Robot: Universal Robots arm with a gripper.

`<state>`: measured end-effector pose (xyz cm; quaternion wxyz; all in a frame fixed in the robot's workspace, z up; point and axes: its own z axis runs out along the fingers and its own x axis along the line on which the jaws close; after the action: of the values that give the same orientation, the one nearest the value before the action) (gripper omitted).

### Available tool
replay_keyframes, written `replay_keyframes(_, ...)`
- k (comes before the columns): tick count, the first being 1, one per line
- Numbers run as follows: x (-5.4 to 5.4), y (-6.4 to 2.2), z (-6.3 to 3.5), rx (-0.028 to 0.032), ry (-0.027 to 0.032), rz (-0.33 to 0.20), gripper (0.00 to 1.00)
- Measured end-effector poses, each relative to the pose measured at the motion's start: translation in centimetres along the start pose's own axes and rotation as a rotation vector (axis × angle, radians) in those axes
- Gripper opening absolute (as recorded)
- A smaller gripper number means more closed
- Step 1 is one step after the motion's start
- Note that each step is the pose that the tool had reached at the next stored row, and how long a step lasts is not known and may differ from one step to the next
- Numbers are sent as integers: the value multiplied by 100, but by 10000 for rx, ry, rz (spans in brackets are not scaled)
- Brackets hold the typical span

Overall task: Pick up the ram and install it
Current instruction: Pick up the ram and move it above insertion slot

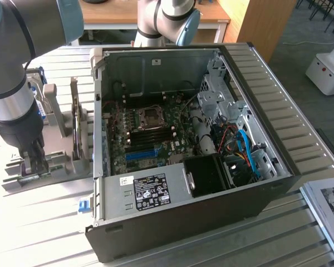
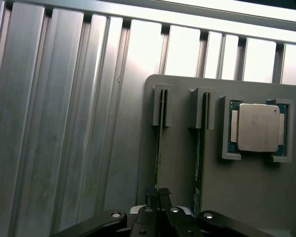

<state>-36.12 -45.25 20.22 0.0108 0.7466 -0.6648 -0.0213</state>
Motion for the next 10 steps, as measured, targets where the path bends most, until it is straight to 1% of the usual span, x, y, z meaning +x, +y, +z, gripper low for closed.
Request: replay_keyframes(10, 0, 0, 1, 6, -14, 325, 12)
